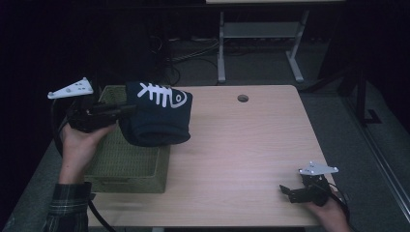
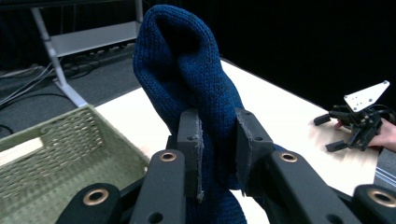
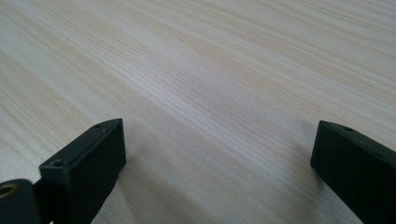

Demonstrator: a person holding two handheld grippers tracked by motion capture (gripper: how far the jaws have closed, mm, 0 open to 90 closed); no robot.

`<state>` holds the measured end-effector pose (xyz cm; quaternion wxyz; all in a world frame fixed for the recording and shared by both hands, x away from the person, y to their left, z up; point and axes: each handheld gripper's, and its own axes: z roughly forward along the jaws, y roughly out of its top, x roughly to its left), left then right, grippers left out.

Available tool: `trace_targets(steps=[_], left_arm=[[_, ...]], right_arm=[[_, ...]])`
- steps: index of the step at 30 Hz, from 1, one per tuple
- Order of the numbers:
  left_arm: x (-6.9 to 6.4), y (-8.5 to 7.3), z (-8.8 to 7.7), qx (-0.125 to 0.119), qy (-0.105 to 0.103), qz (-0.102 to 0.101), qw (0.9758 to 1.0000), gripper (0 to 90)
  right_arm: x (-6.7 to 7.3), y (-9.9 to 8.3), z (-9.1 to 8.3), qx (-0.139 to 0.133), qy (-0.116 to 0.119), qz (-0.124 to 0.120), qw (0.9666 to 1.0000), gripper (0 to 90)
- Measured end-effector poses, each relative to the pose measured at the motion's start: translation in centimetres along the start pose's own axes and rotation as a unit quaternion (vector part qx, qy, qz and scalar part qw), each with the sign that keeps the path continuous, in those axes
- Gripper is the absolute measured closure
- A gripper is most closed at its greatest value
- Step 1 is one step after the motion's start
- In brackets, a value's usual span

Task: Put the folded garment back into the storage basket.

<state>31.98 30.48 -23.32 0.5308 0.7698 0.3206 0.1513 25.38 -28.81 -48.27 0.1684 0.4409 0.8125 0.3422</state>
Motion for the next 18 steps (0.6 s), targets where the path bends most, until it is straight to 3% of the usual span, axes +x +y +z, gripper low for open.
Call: trace_targets(steps=[12,18], left_arm=[[1.0,0.3,-3.1,0.006,0.031,0.005,0.9995,73.9],[1.9,-0.4,-4.3,0.004,0.04,-0.004,0.9992,73.9]], right_arm=[[0.0,0.0,0.0,0.001,-0.001,0.002,1.0,2.9],[0.0,0.0,0.0,0.0,-0.003,0.003,1.0,2.9]])
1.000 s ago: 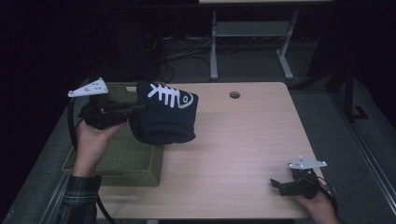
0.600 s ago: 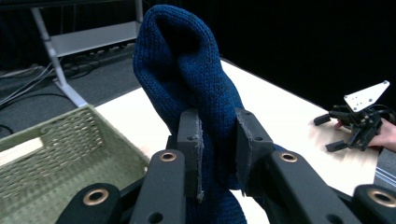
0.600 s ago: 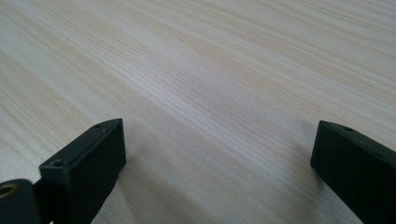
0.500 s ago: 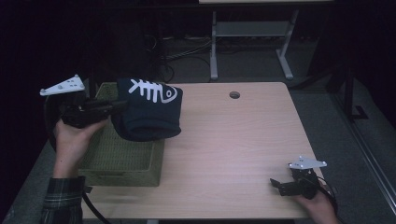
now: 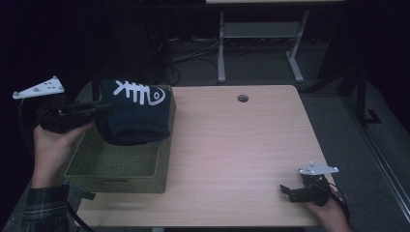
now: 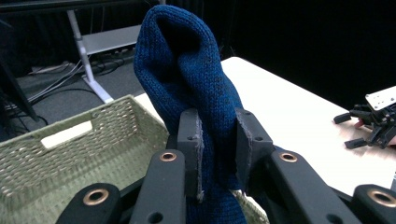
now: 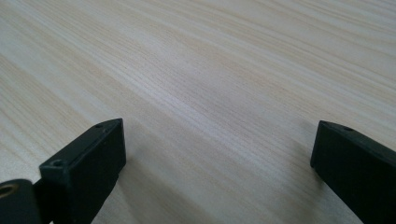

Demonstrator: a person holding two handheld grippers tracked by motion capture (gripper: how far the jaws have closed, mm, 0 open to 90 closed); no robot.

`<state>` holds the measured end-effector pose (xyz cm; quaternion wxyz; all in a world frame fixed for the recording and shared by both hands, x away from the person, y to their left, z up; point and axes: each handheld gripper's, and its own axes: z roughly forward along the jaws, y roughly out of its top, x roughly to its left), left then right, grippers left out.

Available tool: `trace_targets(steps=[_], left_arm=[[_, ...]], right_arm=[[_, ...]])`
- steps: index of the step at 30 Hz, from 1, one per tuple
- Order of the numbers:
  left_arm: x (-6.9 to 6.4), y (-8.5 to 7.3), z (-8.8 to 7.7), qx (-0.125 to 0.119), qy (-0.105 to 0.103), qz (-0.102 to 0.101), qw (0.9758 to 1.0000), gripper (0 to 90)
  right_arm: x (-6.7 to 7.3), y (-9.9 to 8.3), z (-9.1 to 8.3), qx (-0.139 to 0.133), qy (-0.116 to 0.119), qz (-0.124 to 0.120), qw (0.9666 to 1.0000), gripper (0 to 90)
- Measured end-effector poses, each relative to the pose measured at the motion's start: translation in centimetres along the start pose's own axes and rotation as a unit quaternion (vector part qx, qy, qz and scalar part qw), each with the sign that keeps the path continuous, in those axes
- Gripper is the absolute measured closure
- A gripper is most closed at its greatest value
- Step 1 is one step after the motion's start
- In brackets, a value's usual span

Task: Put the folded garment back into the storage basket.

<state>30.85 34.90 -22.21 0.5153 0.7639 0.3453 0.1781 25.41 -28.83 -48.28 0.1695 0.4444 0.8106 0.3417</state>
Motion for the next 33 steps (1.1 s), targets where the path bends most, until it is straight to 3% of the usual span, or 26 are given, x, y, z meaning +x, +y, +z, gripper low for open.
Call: trace_targets(steps=[7,20,26,33], left_arm=[[1.0,-1.0,-0.8,0.01,0.012,-0.004,0.9999,73.9],[2.8,-3.3,-0.6,0.029,0.023,-0.015,0.9992,73.9],[3.4,-4.5,0.1,0.04,0.027,-0.021,0.9986,73.9],[3.8,-5.7,1.7,0.055,0.017,-0.029,0.9979,73.9]], right_arm=[[0.0,0.0,0.0,0.0,-0.001,0.001,1.0,2.9],[0.0,0.0,0.0,0.0,-0.003,0.003,1.0,2.9],[0.0,0.0,0.0,0.0,-0.002,0.005,1.0,2.9],[0.0,0.0,0.0,-0.001,-0.003,0.003,1.0,2.9]])
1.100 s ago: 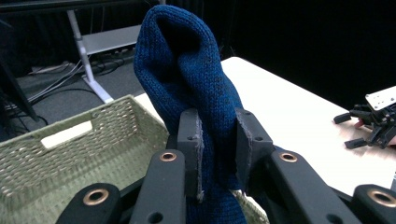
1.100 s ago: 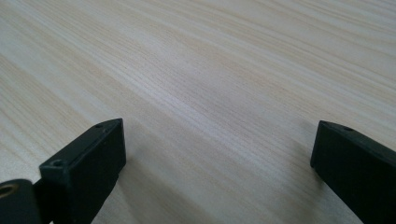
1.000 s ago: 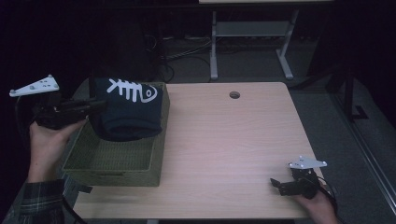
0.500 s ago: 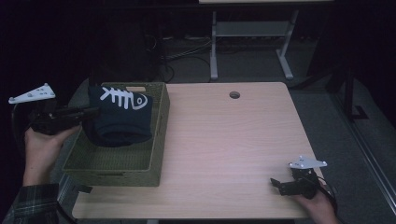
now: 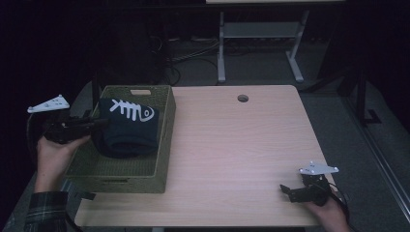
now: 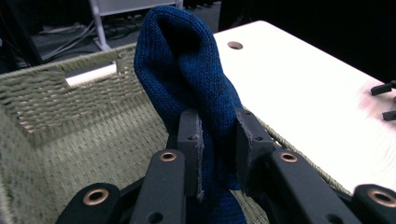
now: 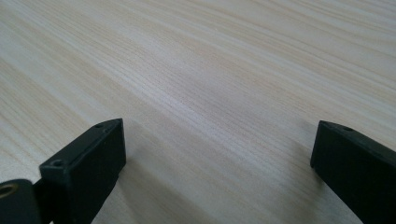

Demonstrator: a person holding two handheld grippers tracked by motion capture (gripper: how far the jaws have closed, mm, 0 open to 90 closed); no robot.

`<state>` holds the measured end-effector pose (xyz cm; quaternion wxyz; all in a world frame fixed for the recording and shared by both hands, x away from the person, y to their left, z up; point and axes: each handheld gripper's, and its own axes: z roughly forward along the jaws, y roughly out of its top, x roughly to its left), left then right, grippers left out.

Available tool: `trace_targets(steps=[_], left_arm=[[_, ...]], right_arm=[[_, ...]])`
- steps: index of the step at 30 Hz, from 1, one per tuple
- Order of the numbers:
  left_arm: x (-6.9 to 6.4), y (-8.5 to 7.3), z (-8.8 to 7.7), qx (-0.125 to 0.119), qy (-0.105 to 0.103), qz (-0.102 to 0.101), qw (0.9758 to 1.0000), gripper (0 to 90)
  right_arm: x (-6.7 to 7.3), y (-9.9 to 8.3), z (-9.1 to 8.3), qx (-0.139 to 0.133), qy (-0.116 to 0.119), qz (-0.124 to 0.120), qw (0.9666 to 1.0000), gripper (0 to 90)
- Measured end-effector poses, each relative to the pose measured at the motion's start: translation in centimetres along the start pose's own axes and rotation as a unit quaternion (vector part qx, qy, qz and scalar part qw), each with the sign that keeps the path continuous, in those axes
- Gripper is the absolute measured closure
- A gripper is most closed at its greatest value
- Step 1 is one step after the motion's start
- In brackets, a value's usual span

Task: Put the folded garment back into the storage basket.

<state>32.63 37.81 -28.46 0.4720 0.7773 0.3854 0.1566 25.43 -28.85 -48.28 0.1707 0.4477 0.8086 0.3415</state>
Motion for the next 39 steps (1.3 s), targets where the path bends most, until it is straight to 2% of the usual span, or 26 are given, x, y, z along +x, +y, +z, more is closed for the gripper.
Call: trace_targets(steps=[7,20,26,28,33,36,39], left_arm=[[-0.2,-0.4,1.9,0.013,-0.016,0.0,0.9998,73.9],[0.7,-1.1,4.5,0.031,-0.037,-0.015,0.9987,73.9],[1.6,-1.3,5.1,0.041,-0.03,-0.014,0.9986,73.5],[2.4,-1.6,5.6,0.056,-0.022,-0.013,0.9981,73.1],[3.5,-2.2,6.2,0.064,-0.016,-0.02,0.9976,72.2],[4.0,-2.4,6.5,0.073,-0.009,-0.02,0.9971,71.2],[4.4,-2.6,6.6,0.077,0.008,-0.02,0.9968,69.5]], right_arm=[[0.0,0.0,0.0,0.0,0.0,0.0,1.0,2.9],[0.0,0.0,0.0,0.0,-0.001,-0.001,1.0,3.0],[0.0,0.0,0.0,0.0,0.0,0.0,1.0,3.0],[0.0,0.0,0.0,0.0,-0.001,-0.001,1.0,2.9],[0.0,0.0,0.0,0.0,-0.001,-0.001,1.0,2.9],[0.0,0.0,0.0,0.0,-0.001,-0.001,1.0,3.0],[0.0,0.0,0.0,0.0,-0.001,-0.001,1.0,3.0]])
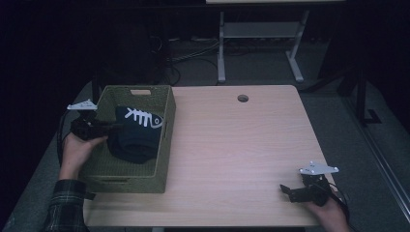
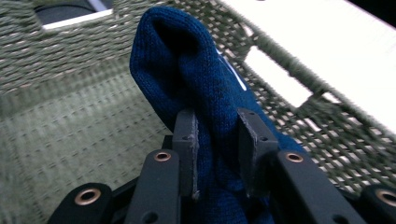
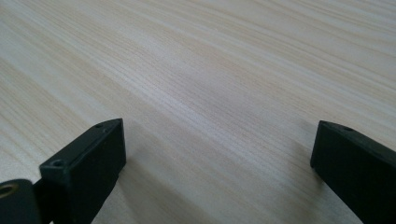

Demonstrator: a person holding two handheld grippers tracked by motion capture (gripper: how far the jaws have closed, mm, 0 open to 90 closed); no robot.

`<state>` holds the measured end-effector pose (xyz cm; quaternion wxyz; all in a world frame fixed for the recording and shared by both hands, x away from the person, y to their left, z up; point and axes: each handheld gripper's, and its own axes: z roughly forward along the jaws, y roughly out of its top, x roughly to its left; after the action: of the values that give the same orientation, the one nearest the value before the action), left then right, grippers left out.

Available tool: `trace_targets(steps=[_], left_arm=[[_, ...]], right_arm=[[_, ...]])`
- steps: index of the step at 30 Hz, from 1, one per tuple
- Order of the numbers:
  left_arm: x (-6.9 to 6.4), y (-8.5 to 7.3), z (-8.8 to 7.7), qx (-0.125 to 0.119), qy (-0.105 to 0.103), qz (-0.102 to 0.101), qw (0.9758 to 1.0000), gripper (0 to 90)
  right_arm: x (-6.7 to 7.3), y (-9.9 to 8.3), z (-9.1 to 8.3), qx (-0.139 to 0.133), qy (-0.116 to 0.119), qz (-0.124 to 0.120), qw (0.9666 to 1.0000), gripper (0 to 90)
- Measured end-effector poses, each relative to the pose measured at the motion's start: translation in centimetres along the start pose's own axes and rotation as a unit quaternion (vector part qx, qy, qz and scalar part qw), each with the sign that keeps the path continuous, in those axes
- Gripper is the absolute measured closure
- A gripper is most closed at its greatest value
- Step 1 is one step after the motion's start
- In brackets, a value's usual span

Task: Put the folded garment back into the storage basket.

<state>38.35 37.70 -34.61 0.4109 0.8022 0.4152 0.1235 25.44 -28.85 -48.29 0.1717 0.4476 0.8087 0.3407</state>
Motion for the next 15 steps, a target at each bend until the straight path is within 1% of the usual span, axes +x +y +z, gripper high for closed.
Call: trace_targets(steps=[2,3,4,5,7,8,10,15], left_arm=[[0.3,-0.1,0.0,0.002,0.008,0.001,1.0,68.0],[0.4,-0.1,0.0,0.004,0.016,-0.001,0.9999,67.3],[0.4,-0.1,0.0,0.004,0.016,-0.001,0.9999,66.8],[0.8,-0.2,-0.1,0.002,0.025,-0.004,0.9997,66.4],[1.0,-0.3,-0.2,0.006,0.036,-0.002,0.9993,65.8],[1.1,-0.3,-0.2,0.004,0.037,-0.005,0.9993,65.9],[1.3,-0.3,-0.2,0.006,0.041,-0.004,0.9991,66.2],[1.8,-0.7,-0.1,0.013,0.062,-0.01,0.998,66.2]], right_arm=[[0.0,0.0,0.0,0.0,0.0,0.0,1.0,3.0],[0.0,0.0,0.0,0.0,0.0,0.0,1.0,2.9],[0.0,0.0,0.0,0.0,0.0,0.0,1.0,2.9],[0.0,0.0,0.0,0.0,0.0,0.0,1.0,2.9],[0.0,0.0,0.0,0.0,0.0,0.0,1.0,3.0],[0.0,0.0,0.0,0.0,0.0,0.0,1.0,2.9],[0.0,0.0,0.0,0.0,0.0,0.0,1.0,2.9],[0.0,0.0,0.0,0.0,0.0,0.0,1.0,3.0]])
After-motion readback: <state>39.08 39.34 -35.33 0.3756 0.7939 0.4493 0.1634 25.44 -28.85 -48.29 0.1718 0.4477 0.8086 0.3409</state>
